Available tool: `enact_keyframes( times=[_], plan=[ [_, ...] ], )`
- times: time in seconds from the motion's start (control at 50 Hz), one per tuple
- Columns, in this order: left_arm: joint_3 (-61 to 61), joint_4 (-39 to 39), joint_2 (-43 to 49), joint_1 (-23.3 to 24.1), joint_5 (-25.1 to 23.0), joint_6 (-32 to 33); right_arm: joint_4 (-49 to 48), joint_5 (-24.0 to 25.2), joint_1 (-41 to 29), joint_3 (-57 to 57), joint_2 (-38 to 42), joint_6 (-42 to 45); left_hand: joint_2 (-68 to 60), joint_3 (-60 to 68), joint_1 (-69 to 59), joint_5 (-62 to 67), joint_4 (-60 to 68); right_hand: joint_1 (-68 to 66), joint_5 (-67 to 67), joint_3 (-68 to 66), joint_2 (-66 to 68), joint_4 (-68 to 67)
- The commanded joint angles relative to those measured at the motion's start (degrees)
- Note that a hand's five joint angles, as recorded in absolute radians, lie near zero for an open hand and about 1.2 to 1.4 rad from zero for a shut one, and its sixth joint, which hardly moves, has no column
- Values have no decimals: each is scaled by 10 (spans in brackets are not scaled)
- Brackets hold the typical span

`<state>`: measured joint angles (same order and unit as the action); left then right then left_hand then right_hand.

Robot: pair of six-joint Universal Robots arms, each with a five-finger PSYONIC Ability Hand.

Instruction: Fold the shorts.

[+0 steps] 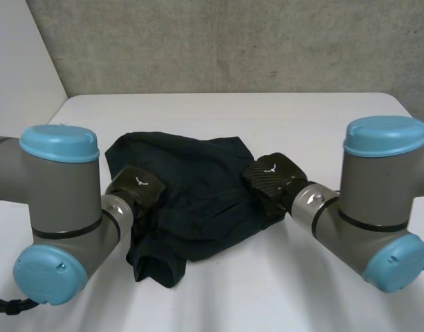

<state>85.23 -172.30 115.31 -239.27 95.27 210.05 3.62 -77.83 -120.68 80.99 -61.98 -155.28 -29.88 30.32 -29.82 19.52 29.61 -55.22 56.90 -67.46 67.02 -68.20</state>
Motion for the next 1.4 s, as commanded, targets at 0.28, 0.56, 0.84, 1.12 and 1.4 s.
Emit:
enact_keyframes(
  times=[0.28, 0.56, 0.84, 1.12, 1.4],
  plan=[
    [2, 74, -72, 50, 72, -445, -5, -70, -25, 0, -1, 31, 49, -53, 48, -45, -46, -248, 131, -125, 130, -118],
    [6, 86, -18, 64, 79, -448, -17, -72, -17, 21, -2, 31, 109, -114, 109, -106, -106, -248, 131, -125, 130, -118],
    [11, 91, -127, 96, 123, -454, -28, -72, -22, 24, 4, 31, 123, -127, 122, -119, -120, -248, 131, -125, 130, -118],
    [36, 70, 4, 186, 221, -482, -29, -72, -21, 35, 1, 31, 173, -178, 173, -170, -170, -248, 131, -125, 130, -118],
    [43, 20, 26, 136, 368, -468, -31, -71, -21, 43, 1, 31, 150, -154, 149, -146, -147, -248, 131, -125, 130, -118]
  ],
)
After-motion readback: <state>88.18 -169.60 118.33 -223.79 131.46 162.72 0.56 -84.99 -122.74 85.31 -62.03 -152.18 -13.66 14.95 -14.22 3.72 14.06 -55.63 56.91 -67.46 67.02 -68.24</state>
